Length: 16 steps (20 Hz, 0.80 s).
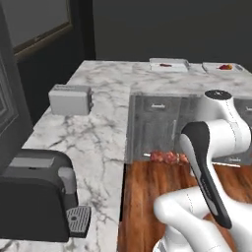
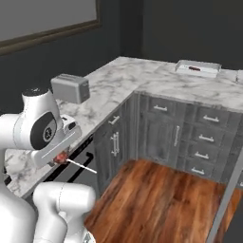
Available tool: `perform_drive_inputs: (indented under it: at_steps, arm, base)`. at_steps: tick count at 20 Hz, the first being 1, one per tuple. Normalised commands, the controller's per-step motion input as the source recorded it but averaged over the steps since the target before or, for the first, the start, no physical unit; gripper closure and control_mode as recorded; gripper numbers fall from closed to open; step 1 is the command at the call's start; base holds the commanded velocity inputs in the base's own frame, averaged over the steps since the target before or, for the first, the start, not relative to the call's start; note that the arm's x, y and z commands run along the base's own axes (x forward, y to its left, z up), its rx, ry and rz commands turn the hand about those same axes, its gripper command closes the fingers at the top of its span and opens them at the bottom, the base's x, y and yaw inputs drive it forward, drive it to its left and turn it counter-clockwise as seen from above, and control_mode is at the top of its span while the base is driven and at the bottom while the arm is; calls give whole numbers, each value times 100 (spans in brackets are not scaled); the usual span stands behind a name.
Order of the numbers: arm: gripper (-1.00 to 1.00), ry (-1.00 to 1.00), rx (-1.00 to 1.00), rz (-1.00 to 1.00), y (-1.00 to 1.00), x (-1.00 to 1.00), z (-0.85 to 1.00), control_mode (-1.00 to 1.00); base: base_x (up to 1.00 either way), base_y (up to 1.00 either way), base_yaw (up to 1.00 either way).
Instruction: Place the cold items (pear and peach) from the fridge in one tupperware on the dining counter. Place the warm items (hot dog and kebab skewer) in the stove area in another tupperware.
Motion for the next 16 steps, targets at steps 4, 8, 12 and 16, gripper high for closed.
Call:
perform_drive_inputs:
  at_steps: [4,8,12,16]
  arm:
    - [100,0,0,0,0,0,0,100]
    - [100,0,0,0,0,0,0,100]
    - [100,0,0,0,0,0,0,100]
    - [100,0,0,0,0,0,0,100]
  base:
    - [26,16,-43]
    - [35,-3,-29]
    - [65,-10,-24]
    - [100,-3,-37]
